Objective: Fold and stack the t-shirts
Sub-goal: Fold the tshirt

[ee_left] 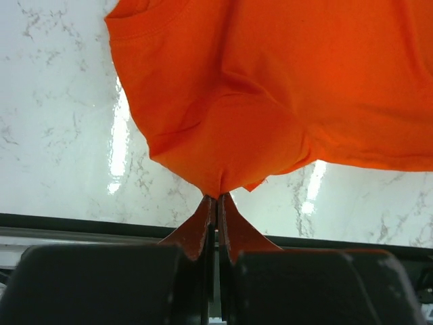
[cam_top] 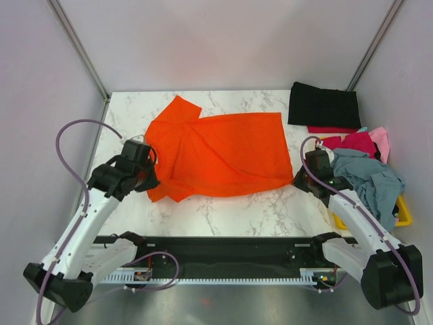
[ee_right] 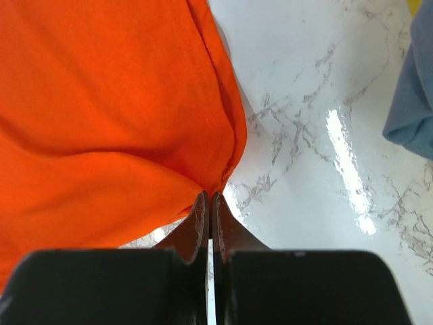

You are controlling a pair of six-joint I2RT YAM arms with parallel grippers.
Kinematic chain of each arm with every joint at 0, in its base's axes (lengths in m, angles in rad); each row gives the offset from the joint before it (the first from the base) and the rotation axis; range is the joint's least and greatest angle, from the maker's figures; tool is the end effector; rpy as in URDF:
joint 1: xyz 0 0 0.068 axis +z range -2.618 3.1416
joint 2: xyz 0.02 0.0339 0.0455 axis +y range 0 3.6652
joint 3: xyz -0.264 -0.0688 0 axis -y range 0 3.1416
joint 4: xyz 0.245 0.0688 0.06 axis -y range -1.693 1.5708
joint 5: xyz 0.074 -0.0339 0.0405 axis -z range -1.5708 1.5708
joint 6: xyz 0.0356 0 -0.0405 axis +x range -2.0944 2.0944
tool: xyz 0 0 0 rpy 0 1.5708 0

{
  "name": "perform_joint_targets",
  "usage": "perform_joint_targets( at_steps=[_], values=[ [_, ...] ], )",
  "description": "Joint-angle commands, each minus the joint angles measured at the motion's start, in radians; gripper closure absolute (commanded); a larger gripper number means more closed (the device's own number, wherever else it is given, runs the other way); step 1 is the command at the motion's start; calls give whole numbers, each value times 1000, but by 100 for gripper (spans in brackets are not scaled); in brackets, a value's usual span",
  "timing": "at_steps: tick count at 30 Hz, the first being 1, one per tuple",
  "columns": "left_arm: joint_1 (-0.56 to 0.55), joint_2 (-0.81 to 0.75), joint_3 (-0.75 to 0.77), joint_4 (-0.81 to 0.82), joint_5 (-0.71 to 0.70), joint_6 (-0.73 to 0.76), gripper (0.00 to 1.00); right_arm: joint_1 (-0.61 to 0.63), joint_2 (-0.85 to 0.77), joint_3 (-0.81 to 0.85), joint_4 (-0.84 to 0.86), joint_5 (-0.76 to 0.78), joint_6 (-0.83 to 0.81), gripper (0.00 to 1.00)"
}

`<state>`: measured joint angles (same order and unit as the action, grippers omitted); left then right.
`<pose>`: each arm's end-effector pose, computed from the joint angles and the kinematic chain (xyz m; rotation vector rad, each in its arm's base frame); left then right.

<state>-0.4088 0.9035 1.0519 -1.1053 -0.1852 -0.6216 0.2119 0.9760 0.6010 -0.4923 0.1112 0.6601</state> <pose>0.1429 -0.0547 0.3273 -0.3404 2.4910 -0.1894 0.1893 0.0367 0.2148 0.5925 2.3747 0.2558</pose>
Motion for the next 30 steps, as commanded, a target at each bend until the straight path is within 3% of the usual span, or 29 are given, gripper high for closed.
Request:
perform_joint_targets(
  at_steps=[1,8,20,30],
  values=[
    [53,58,34,90,13,146,98,-2,50,51,55,16,-10,100],
    [160,240,120,206,101,240,98,-2,223,175,118,41,-59,100],
    [212,630,413,246,108,373,98,-5,549,408,189,85,-88,100],
    [238,916,594,246,119,451,98,-34,739,500,210,99,-102,100]
  ],
)
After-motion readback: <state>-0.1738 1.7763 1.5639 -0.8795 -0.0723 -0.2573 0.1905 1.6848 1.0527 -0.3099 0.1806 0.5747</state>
